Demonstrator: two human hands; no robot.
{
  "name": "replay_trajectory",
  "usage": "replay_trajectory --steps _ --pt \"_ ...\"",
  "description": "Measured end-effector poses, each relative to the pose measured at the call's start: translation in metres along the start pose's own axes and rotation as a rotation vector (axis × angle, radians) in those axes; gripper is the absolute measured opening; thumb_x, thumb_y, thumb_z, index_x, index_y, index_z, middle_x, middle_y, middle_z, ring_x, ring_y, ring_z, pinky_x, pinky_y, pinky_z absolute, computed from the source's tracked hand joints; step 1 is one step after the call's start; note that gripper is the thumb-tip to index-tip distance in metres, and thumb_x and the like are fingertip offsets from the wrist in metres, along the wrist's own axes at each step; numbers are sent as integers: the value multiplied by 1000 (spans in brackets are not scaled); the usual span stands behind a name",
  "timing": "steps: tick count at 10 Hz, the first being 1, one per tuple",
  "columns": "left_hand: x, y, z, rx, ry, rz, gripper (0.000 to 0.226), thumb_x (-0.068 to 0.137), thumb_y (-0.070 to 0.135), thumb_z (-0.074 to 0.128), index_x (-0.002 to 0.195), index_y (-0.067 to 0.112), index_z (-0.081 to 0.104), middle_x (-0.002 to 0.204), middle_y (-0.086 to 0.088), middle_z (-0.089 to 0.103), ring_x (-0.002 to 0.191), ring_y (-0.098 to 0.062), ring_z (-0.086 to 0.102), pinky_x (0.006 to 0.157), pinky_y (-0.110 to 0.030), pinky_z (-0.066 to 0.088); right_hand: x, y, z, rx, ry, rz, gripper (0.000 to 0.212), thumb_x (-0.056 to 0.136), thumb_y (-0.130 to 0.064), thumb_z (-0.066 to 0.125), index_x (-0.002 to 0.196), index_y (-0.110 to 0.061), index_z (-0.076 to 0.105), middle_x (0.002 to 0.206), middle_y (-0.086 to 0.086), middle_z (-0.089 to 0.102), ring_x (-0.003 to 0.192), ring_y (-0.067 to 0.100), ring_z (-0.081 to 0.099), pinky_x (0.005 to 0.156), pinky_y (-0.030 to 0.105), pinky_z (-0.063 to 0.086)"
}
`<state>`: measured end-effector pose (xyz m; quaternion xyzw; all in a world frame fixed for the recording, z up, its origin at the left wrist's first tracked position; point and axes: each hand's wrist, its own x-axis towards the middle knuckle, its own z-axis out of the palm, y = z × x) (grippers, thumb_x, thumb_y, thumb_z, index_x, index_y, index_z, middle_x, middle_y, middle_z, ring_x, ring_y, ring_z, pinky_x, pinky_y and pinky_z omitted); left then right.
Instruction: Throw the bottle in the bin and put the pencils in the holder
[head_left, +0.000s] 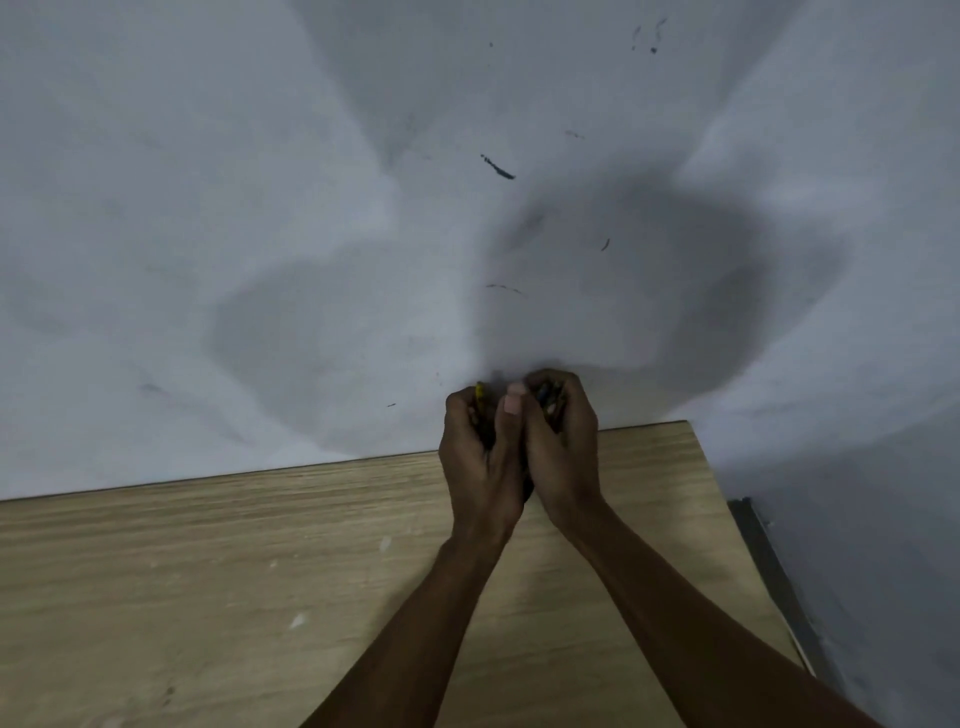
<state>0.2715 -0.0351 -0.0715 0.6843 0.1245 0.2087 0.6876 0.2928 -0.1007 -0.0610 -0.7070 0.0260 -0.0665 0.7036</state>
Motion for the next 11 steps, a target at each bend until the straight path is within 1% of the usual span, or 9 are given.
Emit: replay_trajectory --steps 1,2,4,5,6,8,9,10,11 --pt "-1 -6 -1 25 38 4 39 91 54 42 101 18 56 88 -2 64 79 -15 63 66 -32 52 -1 -2 -2 62 -34 10 20 95 -21 54 100 -2 58 89 4 62 81 9 61 73 23 51" --pt "-1 -6 -2 1 43 -14 41 92 54 38 97 17 55 83 8 60 75 -8 58 66 -26 47 -2 -3 -3 143 -2 63 31 93 -29 49 101 -2 60 93 10 63 85 13 62 76 24 52" --pt "-2 -3 -3 -48 68 -52 48 92 52 35 96 10 57 81 11 58 77 -5 55 69 -24 47 -1 -4 -3 292 151 215 48 93 -39 45 107 2 63 108 24 65 102 30 64 91 40 52" --pt "-3 -7 -5 -20 91 -59 50 92 54 35 98 9 58 90 -4 60 84 -19 58 75 -37 50 0 -3 -5 334 199 242 36 95 -37 48 102 -4 62 98 15 64 92 23 64 83 35 54" --pt "-4 -8 -6 0 103 -82 53 91 56 34 106 11 58 101 -10 61 94 -22 59 81 -38 51 1 -6 -8 330 212 232 20 100 -28 47 96 -12 59 87 0 61 79 9 61 67 19 52" --pt "-6 0 -7 63 62 -166 46 99 49 29 107 10 54 106 -7 55 92 -11 52 79 -23 42 -3 -10 -15 218 174 233 25 98 -34 49 112 -14 53 99 0 59 89 11 57 74 23 46" --pt "-5 5 -12 159 85 -100 51 100 47 26 79 8 51 81 -8 50 73 -9 49 69 -29 41 -10 -14 -24 110 195 190 24 97 -31 53 113 -13 54 94 -5 58 84 7 56 66 10 45" --pt "-5 8 -19 220 124 -74 69 94 58 23 88 -3 54 92 -29 53 91 -40 52 81 -50 44 -20 -19 -34 7 234 152 30 95 -33 57 116 -11 56 93 -6 60 82 4 57 63 9 44" --pt "-15 28 -30 256 143 -132 78 87 65 23 112 -2 53 115 -18 50 111 -29 47 98 -45 42 -31 -27 -49 -88 244 141 30 92 -35 61 115 -16 56 100 6 63 94 20 60 71 24 45"
